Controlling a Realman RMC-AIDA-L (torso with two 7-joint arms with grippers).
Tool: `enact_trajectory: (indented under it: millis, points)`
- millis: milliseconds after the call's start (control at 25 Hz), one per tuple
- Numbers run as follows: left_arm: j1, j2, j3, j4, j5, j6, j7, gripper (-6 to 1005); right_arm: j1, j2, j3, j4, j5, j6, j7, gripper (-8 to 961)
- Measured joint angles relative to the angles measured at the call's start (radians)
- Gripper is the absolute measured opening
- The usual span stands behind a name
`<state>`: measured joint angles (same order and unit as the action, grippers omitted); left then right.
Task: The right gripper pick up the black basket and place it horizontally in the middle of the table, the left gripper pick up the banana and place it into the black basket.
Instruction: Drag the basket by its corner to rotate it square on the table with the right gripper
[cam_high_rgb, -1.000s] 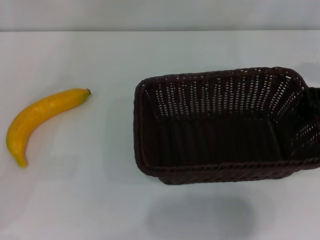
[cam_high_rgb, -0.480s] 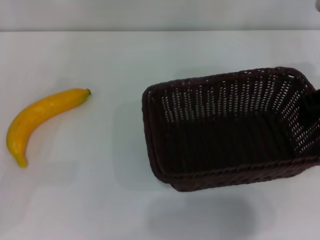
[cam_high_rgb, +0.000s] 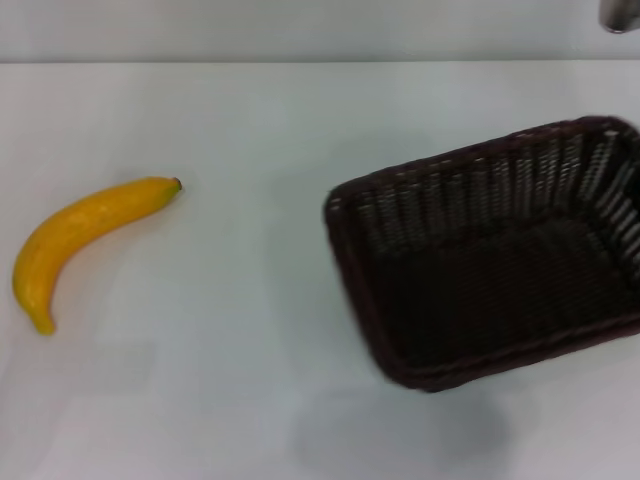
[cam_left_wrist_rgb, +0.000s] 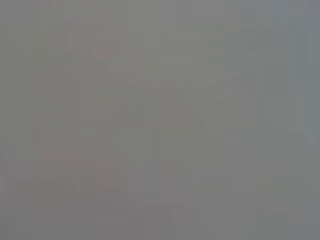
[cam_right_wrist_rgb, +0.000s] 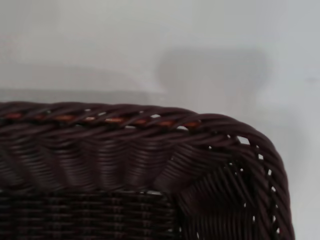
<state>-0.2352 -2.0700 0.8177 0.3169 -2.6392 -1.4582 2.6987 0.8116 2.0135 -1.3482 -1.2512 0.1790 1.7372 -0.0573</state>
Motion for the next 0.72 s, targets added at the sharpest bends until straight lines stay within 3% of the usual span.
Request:
enact_trajectory:
  millis: [280,520,720]
  points:
    - [0.008,-0.003,0.000,0.000,-0.005,-0.011,-0.001,111,-0.034,0.003,-0.043,-0.001,-0.035,-0.046,-0.045,129]
    - [0.004,-0.004,0.000,0.001,-0.005,-0.035,-0.001,111,-0.039,-0.001,0.024,-0.002,0.075,-0.011,-0.089,135]
    - [0.003,-0.004,0.000,0.002,-0.007,-0.039,-0.001,112,-0.053,0.001,0.074,-0.019,0.113,0.026,-0.096,276]
